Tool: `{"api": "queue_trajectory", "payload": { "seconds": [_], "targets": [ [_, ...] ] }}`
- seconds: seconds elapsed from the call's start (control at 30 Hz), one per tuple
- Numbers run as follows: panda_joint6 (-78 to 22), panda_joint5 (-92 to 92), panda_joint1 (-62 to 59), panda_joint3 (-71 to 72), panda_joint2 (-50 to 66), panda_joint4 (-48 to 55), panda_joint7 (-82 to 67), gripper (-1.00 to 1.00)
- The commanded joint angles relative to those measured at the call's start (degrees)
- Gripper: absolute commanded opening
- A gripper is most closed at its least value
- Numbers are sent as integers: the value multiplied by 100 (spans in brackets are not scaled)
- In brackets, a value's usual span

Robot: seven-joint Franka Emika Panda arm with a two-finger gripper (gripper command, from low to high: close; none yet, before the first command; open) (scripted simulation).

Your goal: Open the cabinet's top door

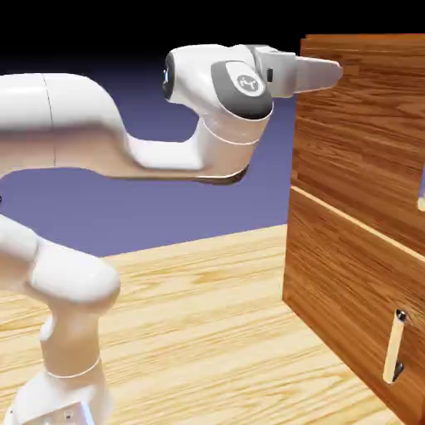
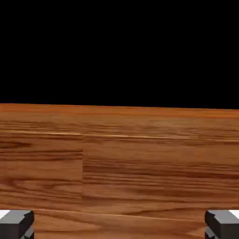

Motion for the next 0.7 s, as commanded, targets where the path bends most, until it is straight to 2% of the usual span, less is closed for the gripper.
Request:
{"api": "queue_trajectory", "payload": {
  "seconds": [0.0,0.67],
  "targets": [
    [23,-250,104,-129,-41,89,162,100],
    [490,-5234,2177,-2708,-857,1874,3398,100]
  ]
}}
